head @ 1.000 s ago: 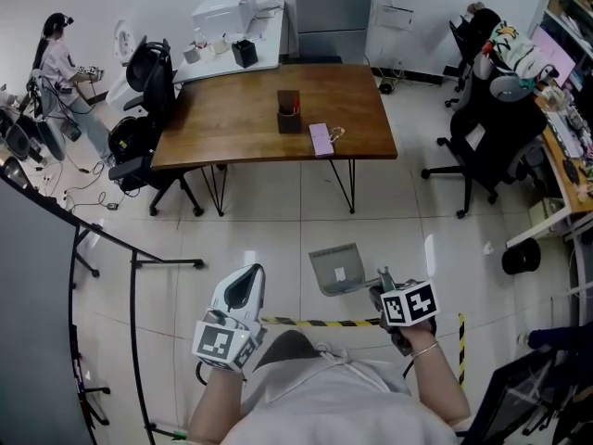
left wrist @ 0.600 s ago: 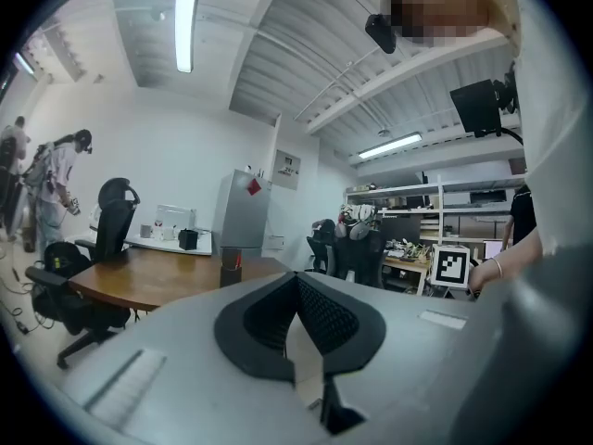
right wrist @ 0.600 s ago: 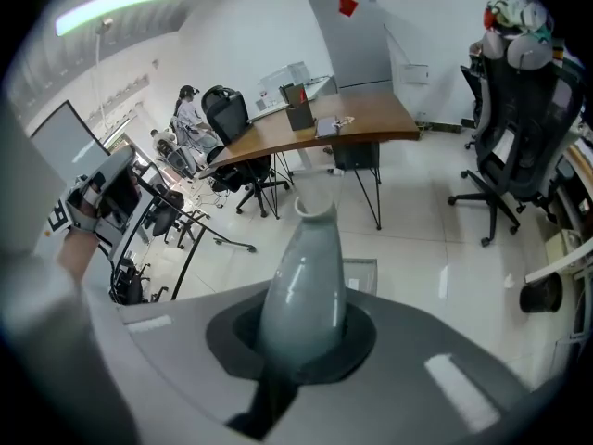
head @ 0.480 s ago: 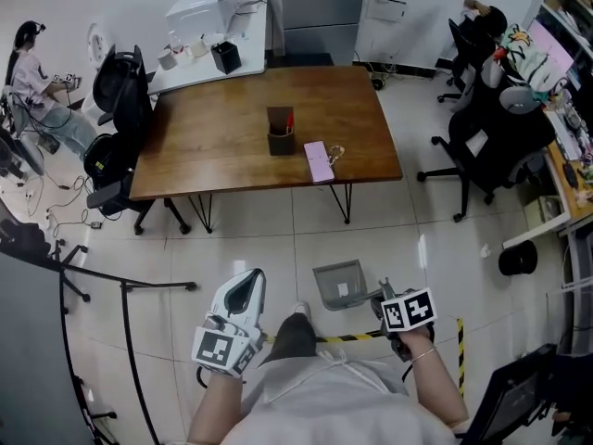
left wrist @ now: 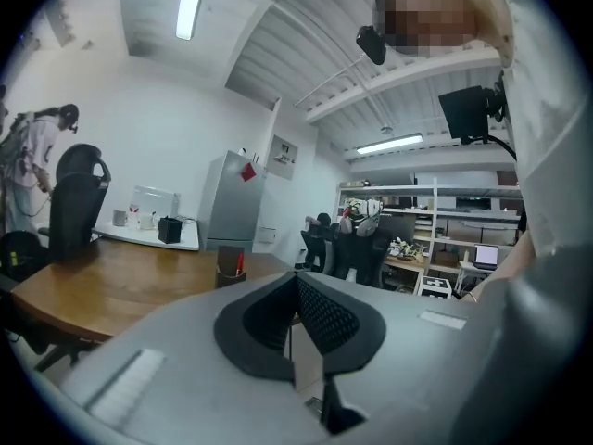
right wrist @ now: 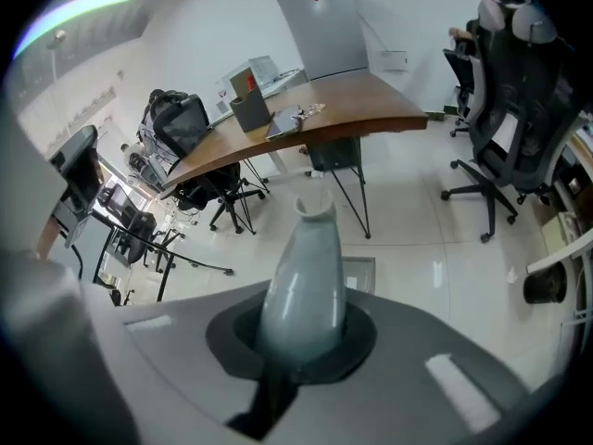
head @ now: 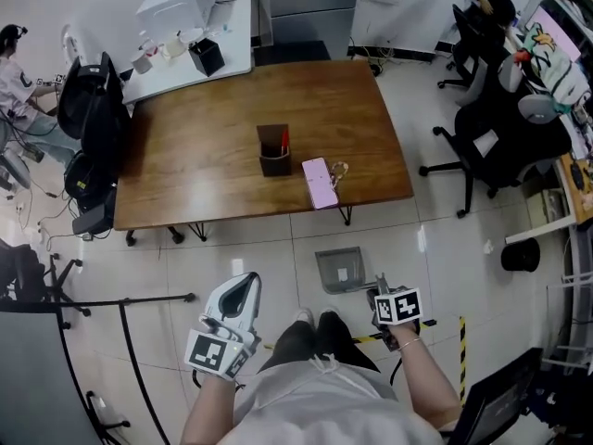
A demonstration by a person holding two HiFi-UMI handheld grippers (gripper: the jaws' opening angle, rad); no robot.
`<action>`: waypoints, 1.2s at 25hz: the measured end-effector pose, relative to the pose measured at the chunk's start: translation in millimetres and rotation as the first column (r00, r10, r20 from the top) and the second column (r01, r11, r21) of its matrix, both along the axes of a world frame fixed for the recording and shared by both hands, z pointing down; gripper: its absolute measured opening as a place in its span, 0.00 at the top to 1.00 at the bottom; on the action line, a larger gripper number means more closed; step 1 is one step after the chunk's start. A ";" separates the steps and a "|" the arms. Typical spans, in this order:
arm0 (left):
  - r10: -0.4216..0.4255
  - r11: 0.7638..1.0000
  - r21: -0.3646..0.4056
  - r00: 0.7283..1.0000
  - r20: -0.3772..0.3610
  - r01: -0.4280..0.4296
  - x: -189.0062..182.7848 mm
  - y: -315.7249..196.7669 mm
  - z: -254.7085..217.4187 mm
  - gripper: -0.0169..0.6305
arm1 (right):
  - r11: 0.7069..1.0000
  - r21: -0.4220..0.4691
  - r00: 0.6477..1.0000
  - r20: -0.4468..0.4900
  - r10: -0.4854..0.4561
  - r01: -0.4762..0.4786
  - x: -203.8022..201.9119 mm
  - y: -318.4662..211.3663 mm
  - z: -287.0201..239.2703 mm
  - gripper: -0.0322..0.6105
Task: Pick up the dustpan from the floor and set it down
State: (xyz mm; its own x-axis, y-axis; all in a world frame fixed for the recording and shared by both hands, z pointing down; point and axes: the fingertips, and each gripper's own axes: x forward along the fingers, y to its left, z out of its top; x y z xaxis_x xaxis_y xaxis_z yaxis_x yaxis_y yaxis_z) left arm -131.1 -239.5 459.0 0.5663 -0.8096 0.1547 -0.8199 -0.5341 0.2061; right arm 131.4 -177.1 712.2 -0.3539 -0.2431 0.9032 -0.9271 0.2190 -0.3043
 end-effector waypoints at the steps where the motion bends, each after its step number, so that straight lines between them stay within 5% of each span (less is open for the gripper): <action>1: -0.003 1.000 -0.010 1.000 0.002 0.003 -0.1 -4.8 3.6 0.95 | 1.000 -0.003 1.000 0.000 0.003 -0.003 -0.2 -8.8 7.2 0.95; 11: -0.025 0.994 -0.102 0.999 0.044 0.030 0.5 -28.3 81.8 0.95 | 1.000 -0.009 0.999 -0.036 -0.003 0.003 10.4 -75.0 106.5 0.95; 16: -0.045 0.997 -0.063 0.991 0.126 0.054 0.7 -33.7 101.5 0.95 | 1.000 -0.018 0.990 -0.140 0.004 -0.007 28.9 -77.7 117.7 0.95; 19: -0.068 0.995 -0.065 0.995 0.066 0.073 3.1 -40.7 94.0 0.95 | 1.000 -0.013 0.985 -0.170 0.011 -0.013 32.0 -73.4 120.7 0.70; 22: -0.041 0.998 -0.034 0.996 0.079 0.044 11.6 -42.9 78.2 0.95 | 0.993 0.102 0.978 -0.205 -0.041 0.063 28.9 -83.7 114.5 0.12; 23: -0.029 0.999 -0.017 0.994 0.104 0.031 13.6 -42.4 70.6 0.95 | 0.989 0.129 0.974 -0.223 -0.042 0.072 29.3 -85.5 110.0 0.04; 30: 0.022 0.999 0.027 0.993 0.119 -0.025 1.8 -30.3 0.4 0.95 | 0.964 0.265 0.949 -0.310 0.061 0.025 39.2 -78.2 19.3 0.04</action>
